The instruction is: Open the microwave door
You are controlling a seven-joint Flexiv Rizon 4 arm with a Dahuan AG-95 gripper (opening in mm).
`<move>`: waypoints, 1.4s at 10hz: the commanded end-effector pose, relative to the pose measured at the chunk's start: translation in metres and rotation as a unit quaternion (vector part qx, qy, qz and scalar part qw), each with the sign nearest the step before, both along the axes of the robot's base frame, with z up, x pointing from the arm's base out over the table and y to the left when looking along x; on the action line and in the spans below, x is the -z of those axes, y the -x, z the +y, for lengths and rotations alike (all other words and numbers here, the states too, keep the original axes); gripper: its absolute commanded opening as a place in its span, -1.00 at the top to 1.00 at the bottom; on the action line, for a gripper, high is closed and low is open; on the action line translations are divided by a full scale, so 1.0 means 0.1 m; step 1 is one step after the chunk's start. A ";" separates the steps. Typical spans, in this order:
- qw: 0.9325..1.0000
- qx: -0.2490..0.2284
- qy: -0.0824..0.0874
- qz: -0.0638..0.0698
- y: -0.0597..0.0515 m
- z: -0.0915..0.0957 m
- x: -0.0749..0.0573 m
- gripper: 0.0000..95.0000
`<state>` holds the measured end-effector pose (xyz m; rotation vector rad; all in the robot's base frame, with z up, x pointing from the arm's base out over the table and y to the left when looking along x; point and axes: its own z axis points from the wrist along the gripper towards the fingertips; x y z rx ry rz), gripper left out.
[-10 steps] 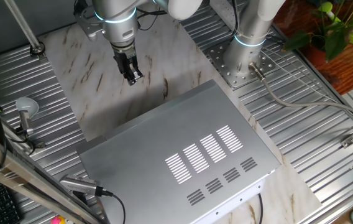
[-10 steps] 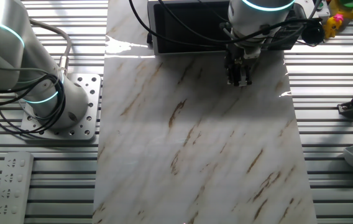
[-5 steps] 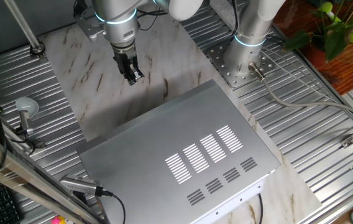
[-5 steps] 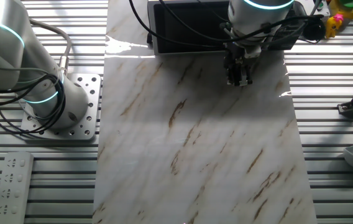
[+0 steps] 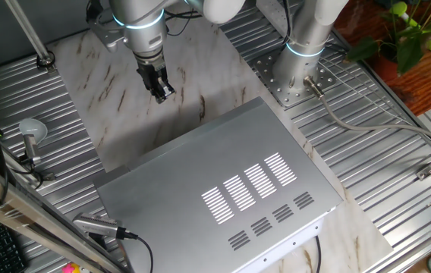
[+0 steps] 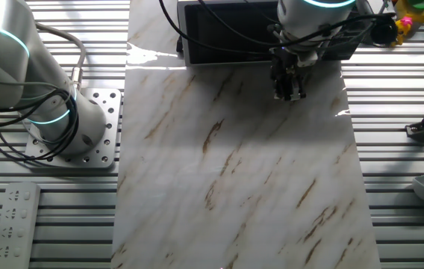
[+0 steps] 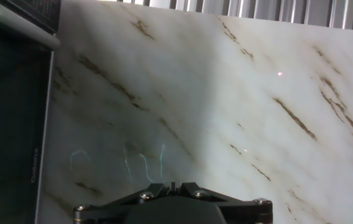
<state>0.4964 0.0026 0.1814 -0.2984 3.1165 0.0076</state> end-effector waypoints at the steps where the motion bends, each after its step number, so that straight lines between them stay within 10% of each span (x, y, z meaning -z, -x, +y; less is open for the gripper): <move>1: 1.000 -0.002 -0.003 -0.009 -0.02 0.01 -0.02 1.00; 11: 0.998 0.028 -0.041 -0.041 -0.42 0.03 -0.17 1.00; 12: 0.997 0.029 -0.047 -0.049 -0.44 0.03 -0.18 0.60; 14: 0.996 0.027 -0.051 -0.062 -0.47 0.04 -0.19 0.60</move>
